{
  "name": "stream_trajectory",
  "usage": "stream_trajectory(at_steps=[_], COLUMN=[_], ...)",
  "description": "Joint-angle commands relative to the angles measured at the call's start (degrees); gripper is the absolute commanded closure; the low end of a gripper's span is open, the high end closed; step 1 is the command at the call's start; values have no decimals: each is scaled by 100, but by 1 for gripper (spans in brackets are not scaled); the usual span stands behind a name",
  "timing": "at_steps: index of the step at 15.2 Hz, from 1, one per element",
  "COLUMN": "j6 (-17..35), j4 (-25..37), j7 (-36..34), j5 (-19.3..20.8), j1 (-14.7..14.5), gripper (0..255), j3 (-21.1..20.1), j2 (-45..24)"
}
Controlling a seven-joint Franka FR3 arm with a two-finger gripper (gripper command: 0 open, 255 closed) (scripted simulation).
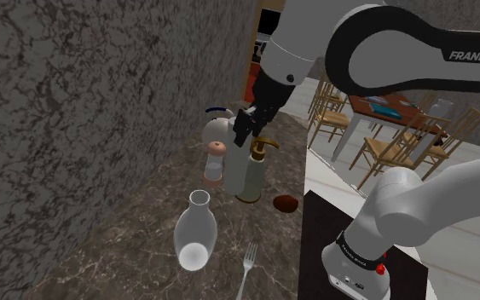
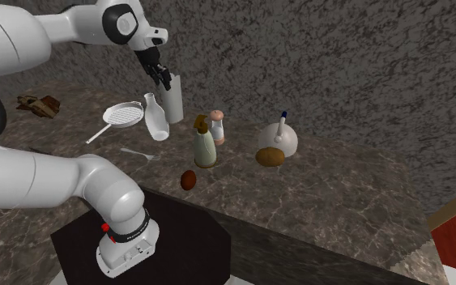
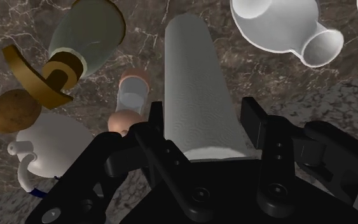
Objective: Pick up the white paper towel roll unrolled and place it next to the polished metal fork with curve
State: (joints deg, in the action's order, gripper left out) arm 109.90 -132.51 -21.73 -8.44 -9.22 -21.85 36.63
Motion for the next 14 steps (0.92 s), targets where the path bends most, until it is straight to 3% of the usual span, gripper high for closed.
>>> stream_trajectory(at_steps=[1,14], j6=[160,1174], j4=[-188,-1125], j7=[6,-38], j5=[-22,-139], j1=[-15,-75], gripper=[255,255], j3=[-14,-200], j2=[30,-48])
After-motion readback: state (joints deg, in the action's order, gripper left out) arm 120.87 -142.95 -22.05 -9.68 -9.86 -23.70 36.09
